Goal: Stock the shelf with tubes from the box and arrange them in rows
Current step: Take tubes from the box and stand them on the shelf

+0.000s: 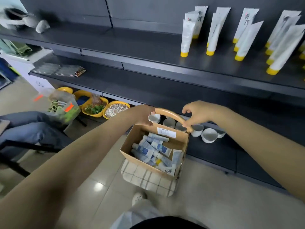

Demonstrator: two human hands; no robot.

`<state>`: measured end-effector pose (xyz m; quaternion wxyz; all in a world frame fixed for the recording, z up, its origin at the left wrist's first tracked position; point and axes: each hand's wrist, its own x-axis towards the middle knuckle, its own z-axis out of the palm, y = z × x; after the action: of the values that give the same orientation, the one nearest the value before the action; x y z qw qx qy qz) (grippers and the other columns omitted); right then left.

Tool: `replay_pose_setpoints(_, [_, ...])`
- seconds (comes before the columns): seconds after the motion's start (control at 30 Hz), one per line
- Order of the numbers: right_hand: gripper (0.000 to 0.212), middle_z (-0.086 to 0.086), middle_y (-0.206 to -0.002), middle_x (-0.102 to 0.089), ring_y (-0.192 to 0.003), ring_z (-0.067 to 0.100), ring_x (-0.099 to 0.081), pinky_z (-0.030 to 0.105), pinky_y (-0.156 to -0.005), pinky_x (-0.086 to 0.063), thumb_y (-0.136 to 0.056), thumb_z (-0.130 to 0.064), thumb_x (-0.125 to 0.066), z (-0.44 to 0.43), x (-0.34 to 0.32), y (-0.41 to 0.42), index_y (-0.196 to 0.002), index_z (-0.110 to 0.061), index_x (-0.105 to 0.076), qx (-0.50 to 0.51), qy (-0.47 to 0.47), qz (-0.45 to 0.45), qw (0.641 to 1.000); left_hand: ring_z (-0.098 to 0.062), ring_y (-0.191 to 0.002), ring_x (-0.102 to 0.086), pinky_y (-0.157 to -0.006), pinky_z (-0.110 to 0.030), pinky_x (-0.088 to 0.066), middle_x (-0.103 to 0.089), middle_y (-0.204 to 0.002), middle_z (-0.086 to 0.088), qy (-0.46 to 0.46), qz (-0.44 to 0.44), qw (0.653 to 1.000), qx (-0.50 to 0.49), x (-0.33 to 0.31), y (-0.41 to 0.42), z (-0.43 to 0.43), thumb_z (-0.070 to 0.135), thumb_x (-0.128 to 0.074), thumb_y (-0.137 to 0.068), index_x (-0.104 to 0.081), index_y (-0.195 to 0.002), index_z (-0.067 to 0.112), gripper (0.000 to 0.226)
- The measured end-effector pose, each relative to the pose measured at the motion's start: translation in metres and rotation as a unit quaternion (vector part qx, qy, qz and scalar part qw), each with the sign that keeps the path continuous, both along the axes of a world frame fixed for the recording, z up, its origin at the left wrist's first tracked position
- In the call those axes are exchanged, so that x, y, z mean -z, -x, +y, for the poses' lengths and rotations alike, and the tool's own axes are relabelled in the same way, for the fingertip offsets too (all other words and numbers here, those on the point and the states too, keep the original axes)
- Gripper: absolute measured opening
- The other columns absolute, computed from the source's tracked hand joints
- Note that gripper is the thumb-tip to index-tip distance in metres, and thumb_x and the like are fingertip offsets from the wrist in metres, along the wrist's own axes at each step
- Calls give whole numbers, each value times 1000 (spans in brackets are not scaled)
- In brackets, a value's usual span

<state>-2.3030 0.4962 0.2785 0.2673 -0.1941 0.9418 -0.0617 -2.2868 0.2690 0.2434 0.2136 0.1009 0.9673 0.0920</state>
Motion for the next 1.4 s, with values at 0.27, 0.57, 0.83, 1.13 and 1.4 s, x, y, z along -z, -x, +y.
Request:
replay_pose_setpoints(0.27, [49, -4, -113, -57, -99, 16, -55, 34, -85, -50, -75, -46, -68, -52, 92, 8, -118, -26, -53, 56, 5, -57, 997, -23, -120, -50, -96, -33, -43, -51, -135, -3, 27, -79, 993, 87, 85, 28, -46, 33, -63, -87, -44, -135, 18, 53])
replay_pose_setpoints(0.57, [49, 0, -120, -57, -103, 19, -56, 28, -83, -47, -78, -37, -71, -84, 196, 4, -121, -20, -55, 160, -4, -143, 977, -25, -112, -54, -94, -38, -47, -53, -128, -4, -2, -165, 977, 134, 199, 56, -93, 36, -61, -87, -50, -128, 19, 46])
replay_pose_setpoints(0.83, [42, 1, -112, -55, -98, 17, -53, 26, -83, -41, -84, -34, -66, -83, 303, -8, -121, -18, -55, 258, -4, -258, 931, -27, -122, -49, -100, -39, -43, -50, -137, -7, -45, -220, 963, 150, 323, 60, -90, 35, -61, -87, -48, -134, 18, 51])
replay_pose_setpoints(1.13, [43, 7, -126, -58, -110, 27, -54, 30, -83, -40, -88, -32, -63, -75, 386, -15, -128, -18, -54, 367, -6, -268, 891, -29, -121, -46, -98, -45, -43, -49, -136, -7, -107, -233, 948, 190, 424, 66, -41, 35, -63, -85, -49, -133, 21, 52])
replay_pose_setpoints(1.4, [50, 10, -134, -54, -120, 30, -51, 31, -83, -38, -89, -27, -62, -74, 403, -13, -136, -17, -47, 363, -33, -271, 891, -33, -122, -45, -95, -42, -42, -50, -135, -7, -75, -171, 947, 261, 462, 66, -17, 29, -55, -88, -50, -135, 28, 47])
